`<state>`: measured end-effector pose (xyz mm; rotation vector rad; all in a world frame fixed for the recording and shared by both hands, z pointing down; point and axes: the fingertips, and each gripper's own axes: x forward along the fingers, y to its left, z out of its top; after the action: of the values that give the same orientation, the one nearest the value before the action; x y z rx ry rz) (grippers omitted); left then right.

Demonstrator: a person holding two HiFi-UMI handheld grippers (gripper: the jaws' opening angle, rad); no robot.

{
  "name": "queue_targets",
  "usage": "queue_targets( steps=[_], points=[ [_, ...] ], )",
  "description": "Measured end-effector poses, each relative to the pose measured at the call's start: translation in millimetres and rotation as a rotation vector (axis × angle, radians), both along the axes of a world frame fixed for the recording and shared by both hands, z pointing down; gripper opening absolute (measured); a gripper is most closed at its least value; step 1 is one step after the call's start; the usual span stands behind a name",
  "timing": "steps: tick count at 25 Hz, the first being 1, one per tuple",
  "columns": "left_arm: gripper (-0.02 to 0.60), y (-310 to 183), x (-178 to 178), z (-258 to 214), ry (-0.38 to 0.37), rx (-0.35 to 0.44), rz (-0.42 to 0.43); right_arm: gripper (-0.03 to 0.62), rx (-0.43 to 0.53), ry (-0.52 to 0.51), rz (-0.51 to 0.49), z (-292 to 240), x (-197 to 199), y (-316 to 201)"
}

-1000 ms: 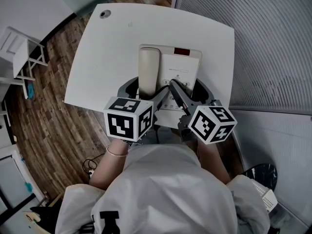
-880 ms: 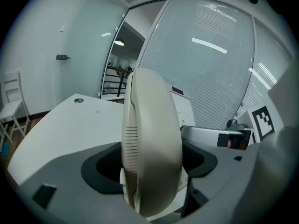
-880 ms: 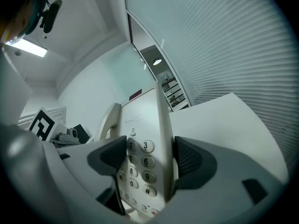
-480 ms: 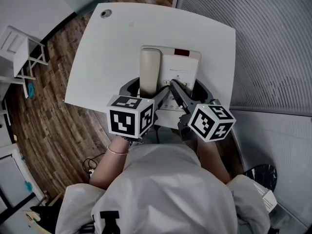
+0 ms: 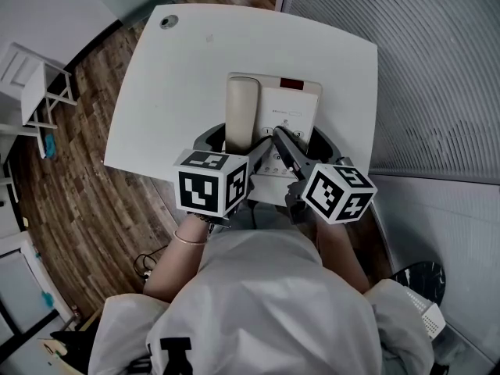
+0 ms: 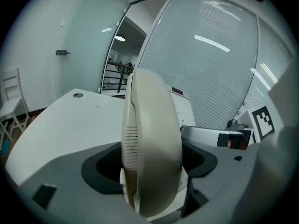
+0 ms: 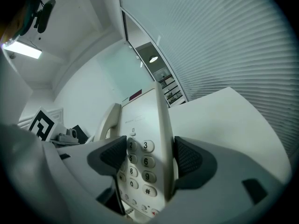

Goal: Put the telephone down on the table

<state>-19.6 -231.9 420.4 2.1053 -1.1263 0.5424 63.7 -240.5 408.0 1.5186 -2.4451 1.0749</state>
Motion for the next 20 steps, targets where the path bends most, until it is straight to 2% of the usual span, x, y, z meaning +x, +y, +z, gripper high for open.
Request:
queue_targets(
  steps=[20],
  points=[
    [0.36, -9.2, -0.2, 17.7, -0.013, -0.04, 0.006, 0.319, -0.05, -0.011, 0.009, 19.4, 0.0, -9.4]
  ],
)
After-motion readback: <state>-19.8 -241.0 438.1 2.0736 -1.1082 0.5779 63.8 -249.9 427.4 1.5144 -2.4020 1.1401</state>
